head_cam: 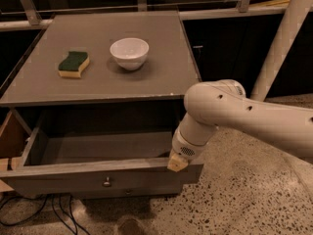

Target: Open top drawer

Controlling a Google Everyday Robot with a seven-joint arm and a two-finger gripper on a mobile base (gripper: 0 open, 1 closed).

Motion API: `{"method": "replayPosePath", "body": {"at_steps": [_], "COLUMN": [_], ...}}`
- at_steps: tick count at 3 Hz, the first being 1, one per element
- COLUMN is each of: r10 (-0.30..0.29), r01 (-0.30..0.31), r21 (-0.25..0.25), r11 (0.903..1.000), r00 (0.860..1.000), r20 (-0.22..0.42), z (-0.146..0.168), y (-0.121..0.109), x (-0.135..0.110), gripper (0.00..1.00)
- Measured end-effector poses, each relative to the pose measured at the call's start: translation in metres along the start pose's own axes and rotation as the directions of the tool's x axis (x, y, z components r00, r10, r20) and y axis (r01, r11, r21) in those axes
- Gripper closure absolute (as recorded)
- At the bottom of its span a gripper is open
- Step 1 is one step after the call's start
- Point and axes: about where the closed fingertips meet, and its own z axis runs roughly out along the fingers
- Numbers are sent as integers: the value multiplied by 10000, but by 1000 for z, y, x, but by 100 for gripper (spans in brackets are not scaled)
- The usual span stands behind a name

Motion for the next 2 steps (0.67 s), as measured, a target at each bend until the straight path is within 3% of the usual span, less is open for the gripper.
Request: {"method": "replayPosePath", "body": {"at_steps": [2], "r10": [-1], "r01": [1], "r21": [0], "r11": [10000], "r00": [10000], "r20": [0], "z": [0], "y": [0], "x": [0], "gripper": [29]}}
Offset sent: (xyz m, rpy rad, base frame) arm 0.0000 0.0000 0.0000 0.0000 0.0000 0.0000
